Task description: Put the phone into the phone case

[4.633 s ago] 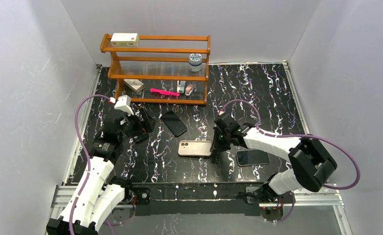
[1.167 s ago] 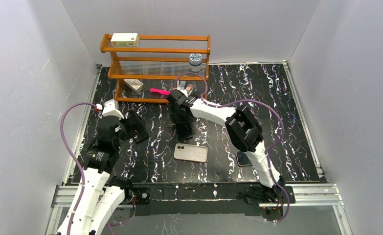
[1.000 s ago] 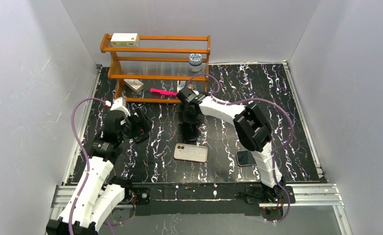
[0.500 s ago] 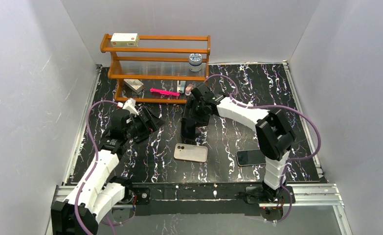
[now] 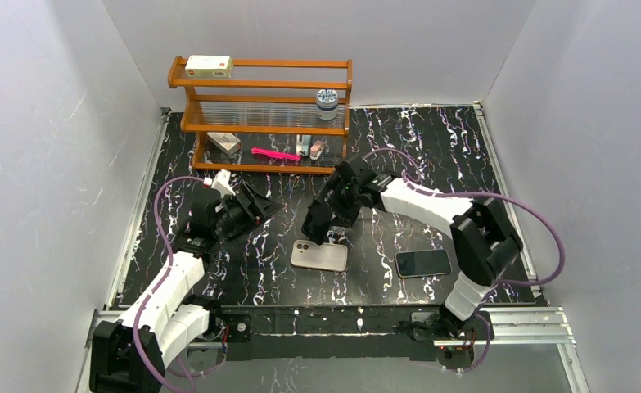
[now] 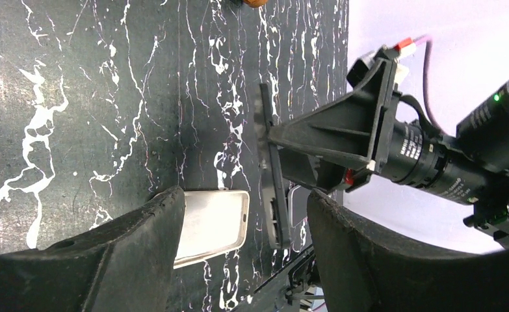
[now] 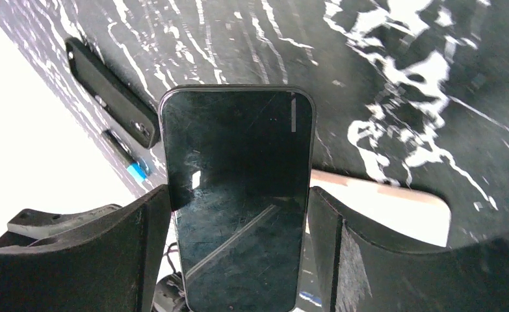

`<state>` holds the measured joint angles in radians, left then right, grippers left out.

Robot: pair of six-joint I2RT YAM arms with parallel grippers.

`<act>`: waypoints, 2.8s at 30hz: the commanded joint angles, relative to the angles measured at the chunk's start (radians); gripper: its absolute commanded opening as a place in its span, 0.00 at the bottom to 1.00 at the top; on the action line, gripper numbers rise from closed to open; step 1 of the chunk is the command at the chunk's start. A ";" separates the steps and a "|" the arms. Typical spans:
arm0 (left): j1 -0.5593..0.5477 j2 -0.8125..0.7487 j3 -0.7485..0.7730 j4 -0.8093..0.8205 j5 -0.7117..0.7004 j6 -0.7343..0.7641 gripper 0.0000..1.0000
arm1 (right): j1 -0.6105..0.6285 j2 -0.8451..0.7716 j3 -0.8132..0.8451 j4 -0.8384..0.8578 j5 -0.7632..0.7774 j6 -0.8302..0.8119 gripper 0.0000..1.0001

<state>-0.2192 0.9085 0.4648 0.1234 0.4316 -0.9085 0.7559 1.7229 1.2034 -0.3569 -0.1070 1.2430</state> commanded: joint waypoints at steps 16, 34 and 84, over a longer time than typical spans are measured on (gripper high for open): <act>-0.003 -0.016 0.114 -0.376 -0.140 0.165 0.75 | 0.175 -0.206 -0.011 -0.475 0.146 0.775 0.40; -0.002 -0.070 0.162 -0.505 -0.137 0.233 0.78 | 0.236 -0.096 -0.117 -0.285 0.080 0.980 0.40; -0.002 -0.033 0.200 -0.580 -0.172 0.255 0.94 | 0.217 -0.320 -0.207 0.216 -0.099 -1.161 0.92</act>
<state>-0.2199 0.8867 0.6056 -0.4011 0.3115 -0.6903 0.9710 1.4021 0.9447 -0.1310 -0.0570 0.6437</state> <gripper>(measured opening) 0.927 0.920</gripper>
